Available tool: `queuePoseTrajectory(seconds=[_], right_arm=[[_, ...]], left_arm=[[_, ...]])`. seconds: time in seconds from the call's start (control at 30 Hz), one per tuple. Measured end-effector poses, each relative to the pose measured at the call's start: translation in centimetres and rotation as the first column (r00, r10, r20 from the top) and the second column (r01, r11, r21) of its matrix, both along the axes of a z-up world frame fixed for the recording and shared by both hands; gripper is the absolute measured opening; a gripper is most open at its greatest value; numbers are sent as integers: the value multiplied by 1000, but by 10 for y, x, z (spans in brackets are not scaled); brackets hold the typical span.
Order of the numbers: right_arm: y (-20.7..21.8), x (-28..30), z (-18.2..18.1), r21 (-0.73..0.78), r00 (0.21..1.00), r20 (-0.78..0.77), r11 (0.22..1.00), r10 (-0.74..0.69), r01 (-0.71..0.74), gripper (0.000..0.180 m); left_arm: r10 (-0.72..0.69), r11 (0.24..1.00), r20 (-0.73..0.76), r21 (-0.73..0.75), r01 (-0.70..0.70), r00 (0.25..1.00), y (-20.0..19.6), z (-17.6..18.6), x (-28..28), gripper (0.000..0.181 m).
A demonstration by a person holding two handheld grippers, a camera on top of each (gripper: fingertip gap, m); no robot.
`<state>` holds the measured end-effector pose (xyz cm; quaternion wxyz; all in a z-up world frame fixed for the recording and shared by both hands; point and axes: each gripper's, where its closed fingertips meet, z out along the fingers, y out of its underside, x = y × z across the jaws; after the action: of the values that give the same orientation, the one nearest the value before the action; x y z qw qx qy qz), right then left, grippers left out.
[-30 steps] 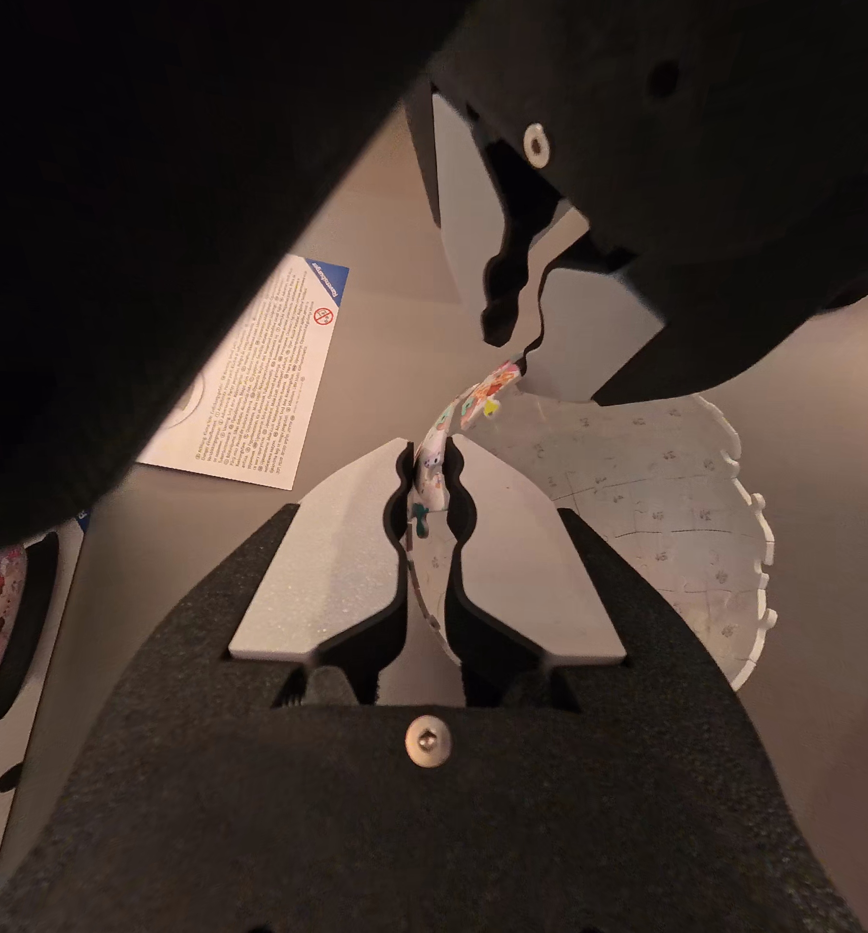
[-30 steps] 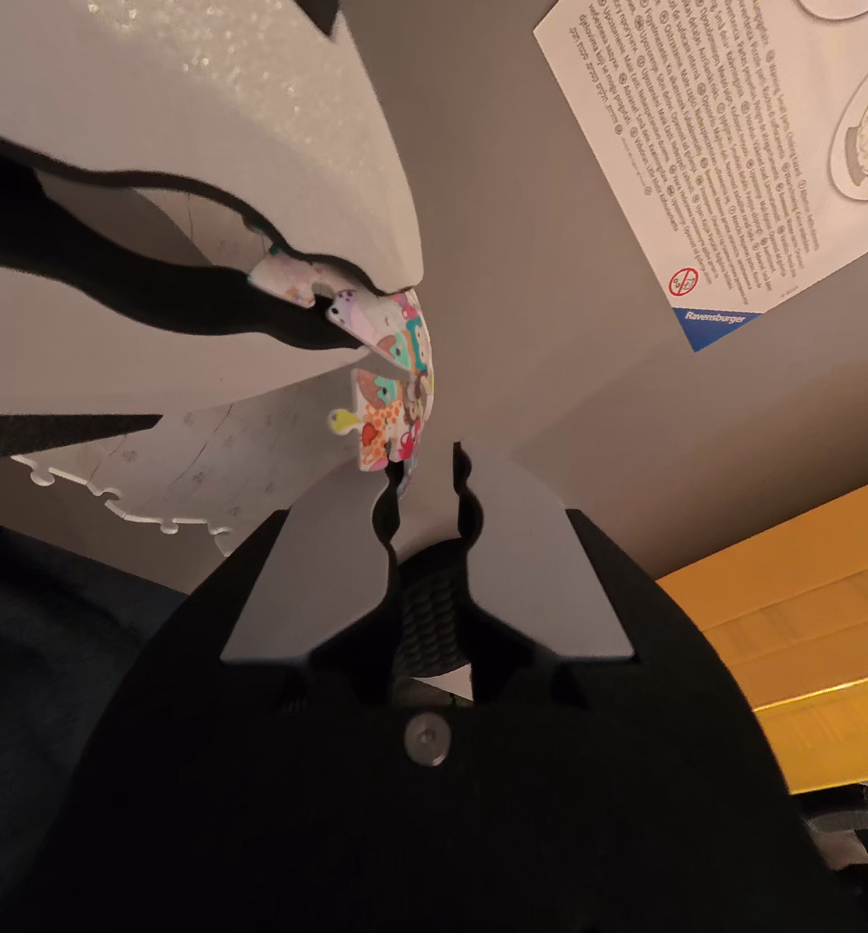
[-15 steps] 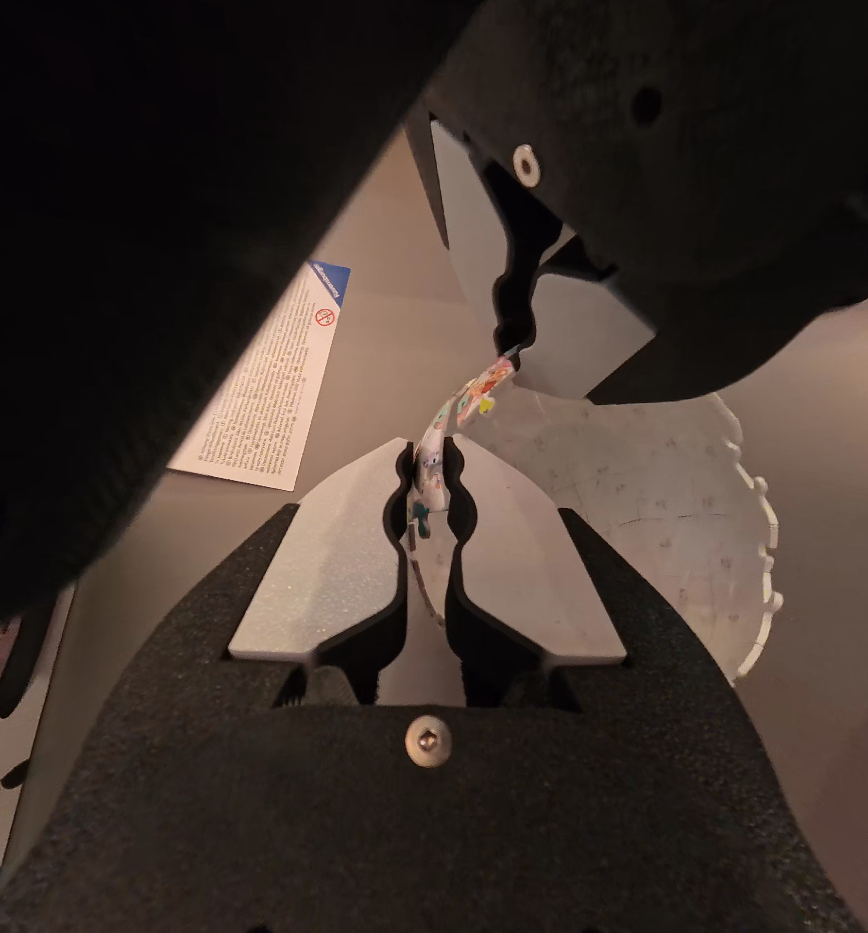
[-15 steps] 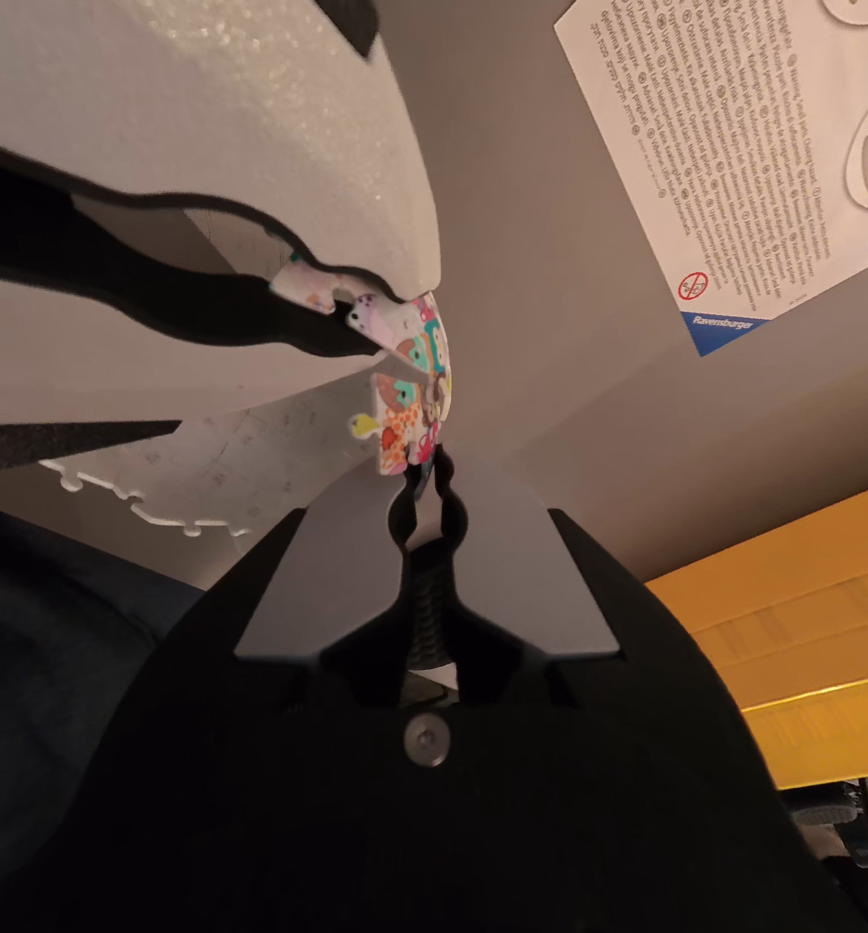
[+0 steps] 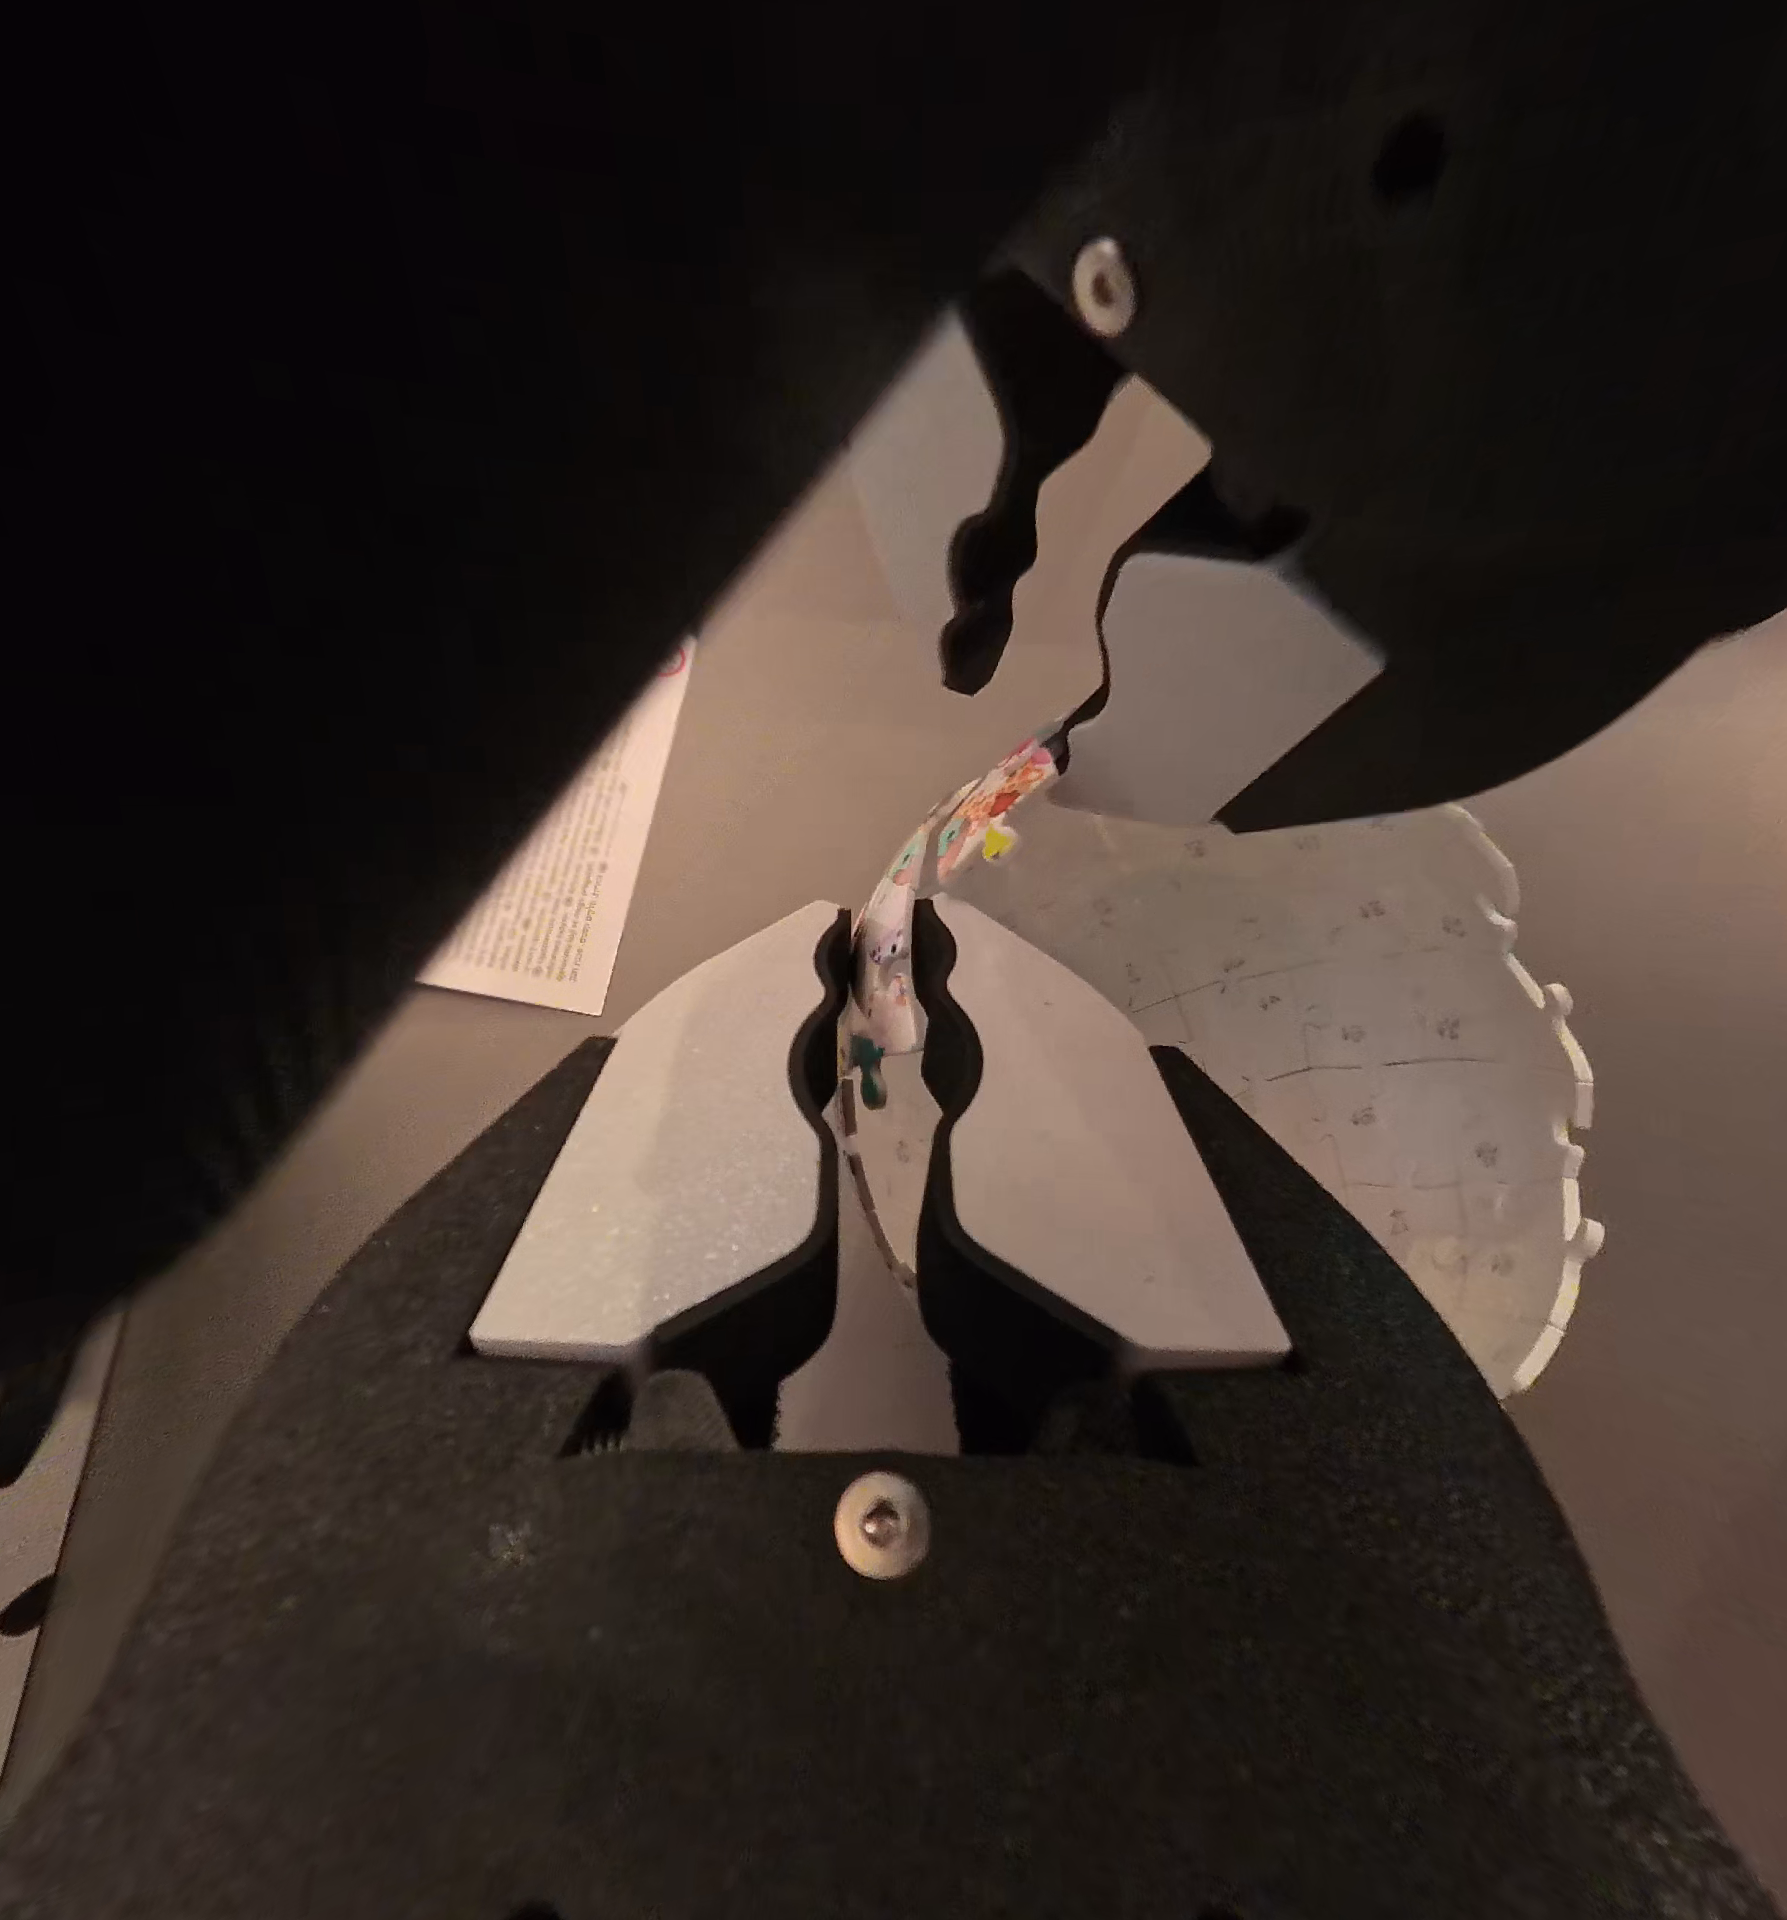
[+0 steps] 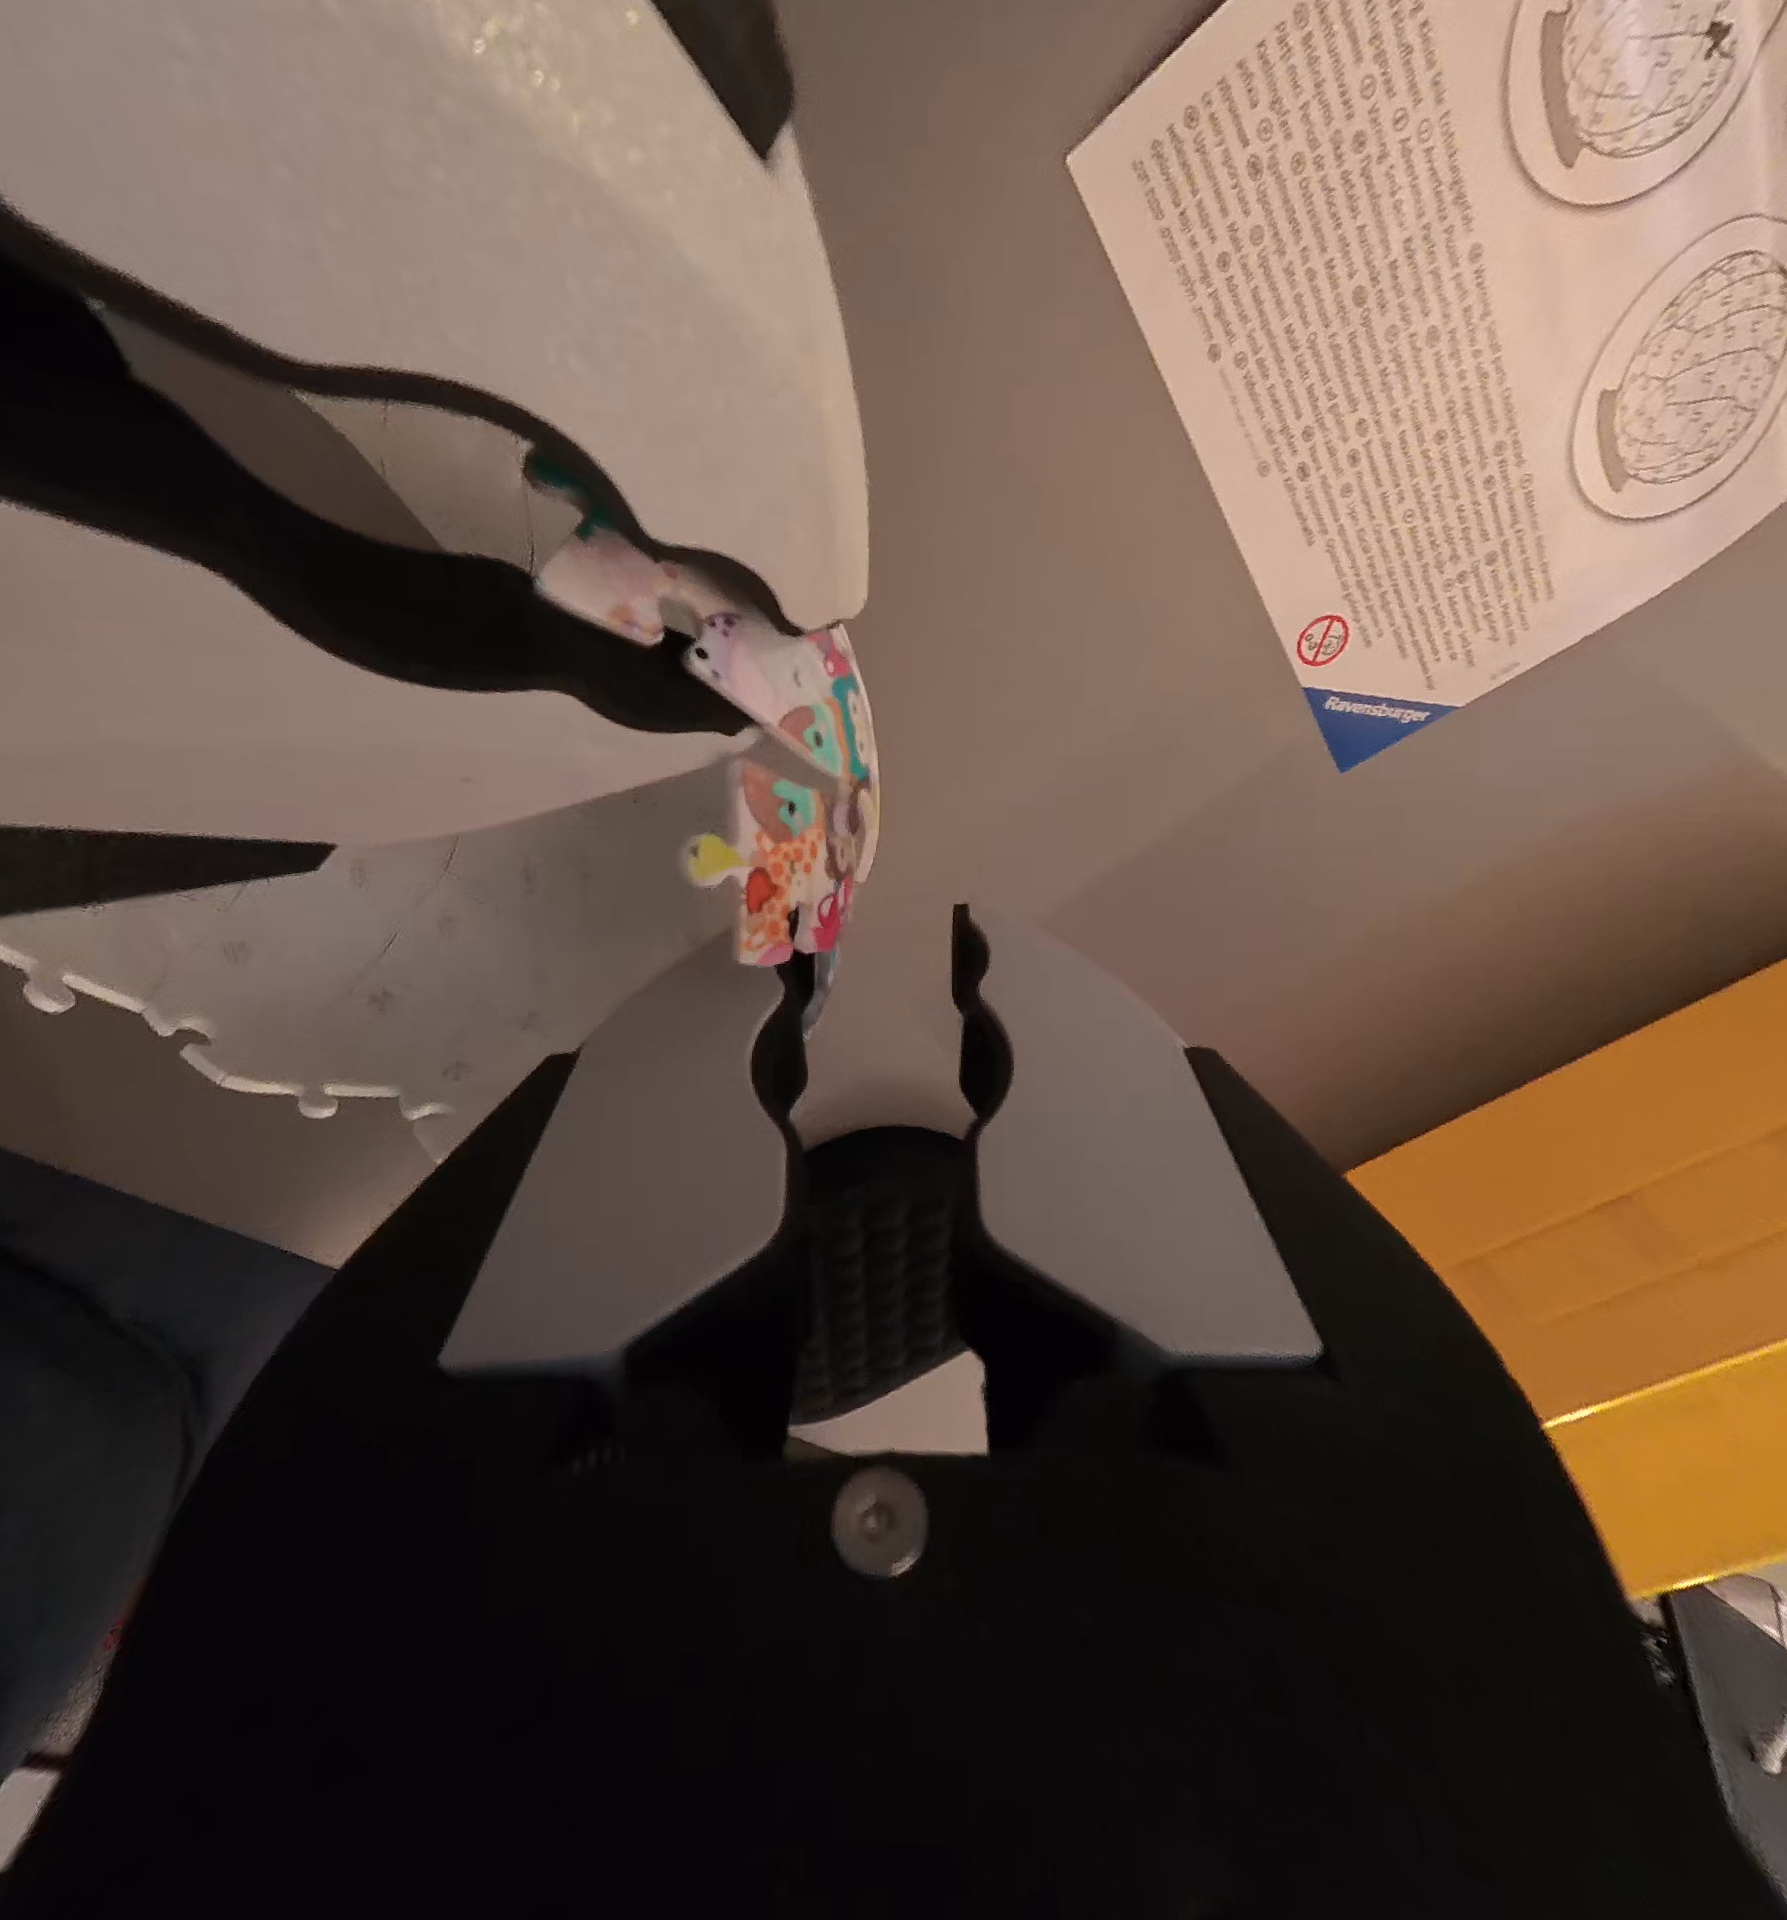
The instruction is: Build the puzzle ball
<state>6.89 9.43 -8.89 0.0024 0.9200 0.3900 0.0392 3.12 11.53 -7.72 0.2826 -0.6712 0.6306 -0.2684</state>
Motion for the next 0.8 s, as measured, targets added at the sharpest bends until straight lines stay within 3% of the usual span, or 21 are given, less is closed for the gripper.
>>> queuePoseTrajectory(seconds=[0.47, 0.8], right_arm=[[0, -6, 5, 50, 995, -102, 999, 14, -9, 28], [8, -18, 16, 148, 984, -145, 986, 99, -77, 31]], left_arm=[[-7, 999, 46, -45, 9, 999, 1, 6, -2, 18], [-29, 993, 200, -104, 50, 979, -1, 42, -10, 27]])
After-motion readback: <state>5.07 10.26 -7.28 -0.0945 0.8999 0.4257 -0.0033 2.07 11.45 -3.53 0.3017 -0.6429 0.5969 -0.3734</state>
